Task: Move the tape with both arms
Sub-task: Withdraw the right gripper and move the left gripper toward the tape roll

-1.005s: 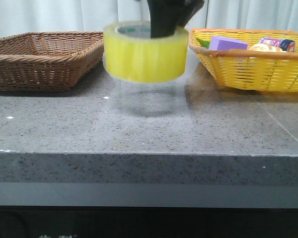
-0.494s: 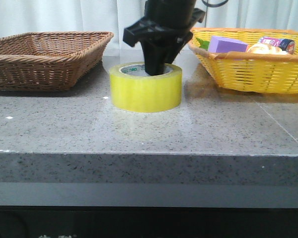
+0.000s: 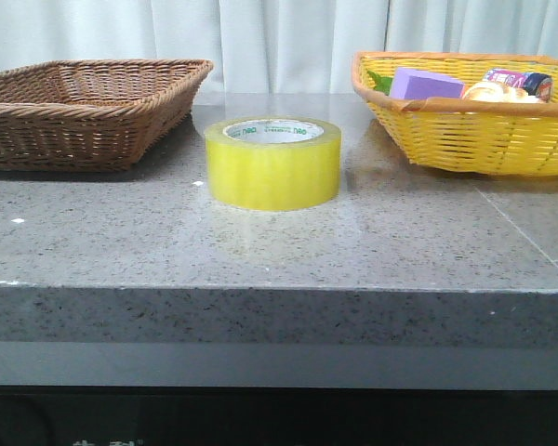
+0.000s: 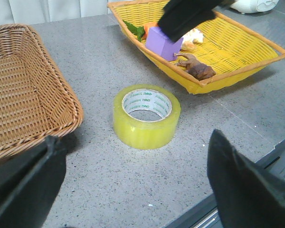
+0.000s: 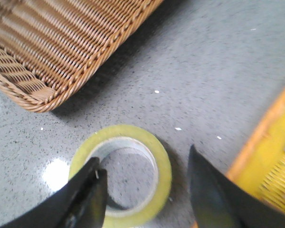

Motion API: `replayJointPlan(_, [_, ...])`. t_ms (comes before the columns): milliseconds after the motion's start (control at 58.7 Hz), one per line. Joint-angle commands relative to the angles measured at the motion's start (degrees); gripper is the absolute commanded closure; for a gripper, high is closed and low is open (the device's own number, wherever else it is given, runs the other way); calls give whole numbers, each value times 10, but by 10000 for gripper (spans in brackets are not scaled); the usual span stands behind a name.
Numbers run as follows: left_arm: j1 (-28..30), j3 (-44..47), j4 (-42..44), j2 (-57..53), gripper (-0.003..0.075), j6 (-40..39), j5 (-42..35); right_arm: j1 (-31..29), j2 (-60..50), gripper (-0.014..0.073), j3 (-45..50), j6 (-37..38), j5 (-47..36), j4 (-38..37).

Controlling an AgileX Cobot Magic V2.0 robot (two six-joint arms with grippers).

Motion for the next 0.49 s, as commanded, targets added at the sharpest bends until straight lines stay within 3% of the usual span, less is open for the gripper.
replayJointPlan(0, [-4, -18, -5, 3, 122, -4, -39, -18, -91, 182, 62, -1, -70, 14])
replayJointPlan(204, [-4, -18, -5, 3, 122, -4, -39, -36, -254, 182, 226, -1, -123, 29])
replayJointPlan(477, [-4, -18, -5, 4, 122, -4, -35, -36, -444, 182, 363, -5, -132, 27])
